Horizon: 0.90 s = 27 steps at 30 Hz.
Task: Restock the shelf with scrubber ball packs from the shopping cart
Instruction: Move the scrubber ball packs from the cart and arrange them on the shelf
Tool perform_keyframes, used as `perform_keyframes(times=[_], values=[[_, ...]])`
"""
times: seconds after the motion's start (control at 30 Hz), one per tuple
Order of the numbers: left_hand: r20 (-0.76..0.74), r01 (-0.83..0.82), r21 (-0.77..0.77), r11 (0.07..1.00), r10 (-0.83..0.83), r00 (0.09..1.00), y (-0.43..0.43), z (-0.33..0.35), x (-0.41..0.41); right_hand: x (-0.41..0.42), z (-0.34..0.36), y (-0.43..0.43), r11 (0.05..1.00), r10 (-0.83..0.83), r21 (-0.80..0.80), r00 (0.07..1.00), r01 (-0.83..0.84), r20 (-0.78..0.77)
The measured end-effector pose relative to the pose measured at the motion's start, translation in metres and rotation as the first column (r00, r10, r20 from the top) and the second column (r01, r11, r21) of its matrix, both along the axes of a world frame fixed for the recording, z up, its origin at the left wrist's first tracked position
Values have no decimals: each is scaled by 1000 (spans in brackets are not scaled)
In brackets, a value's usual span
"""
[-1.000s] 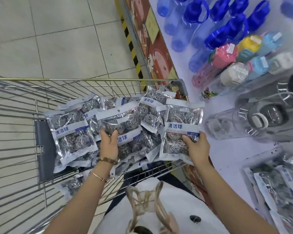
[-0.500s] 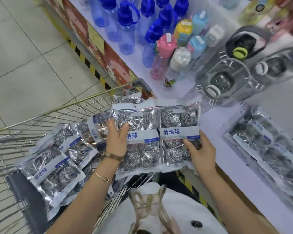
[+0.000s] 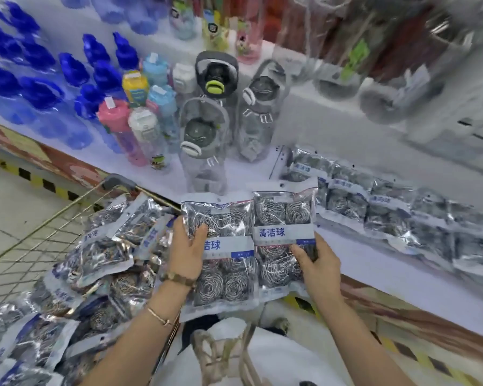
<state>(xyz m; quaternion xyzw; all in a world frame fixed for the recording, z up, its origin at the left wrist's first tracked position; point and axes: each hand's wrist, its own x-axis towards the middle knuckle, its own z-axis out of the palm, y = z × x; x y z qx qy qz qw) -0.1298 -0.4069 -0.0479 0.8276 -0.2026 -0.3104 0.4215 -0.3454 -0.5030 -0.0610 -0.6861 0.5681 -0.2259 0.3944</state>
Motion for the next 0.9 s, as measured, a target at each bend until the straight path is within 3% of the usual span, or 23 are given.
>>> perform_keyframes(times=[0.27,0.43,0.9], values=[[-22,129,-90,988,-131,991,-74,-4,-136,-157,1,-29,984,-175,36,985,175,1],[-87,206,-69,976,-212,973,-105,-5,-216,-241,-1,-37,951,-307,53,952,306,15],[-178,503,35,863,-490,853,-204,-14,-306,-326,-2,-71,838,-545,80,836,540,59]])
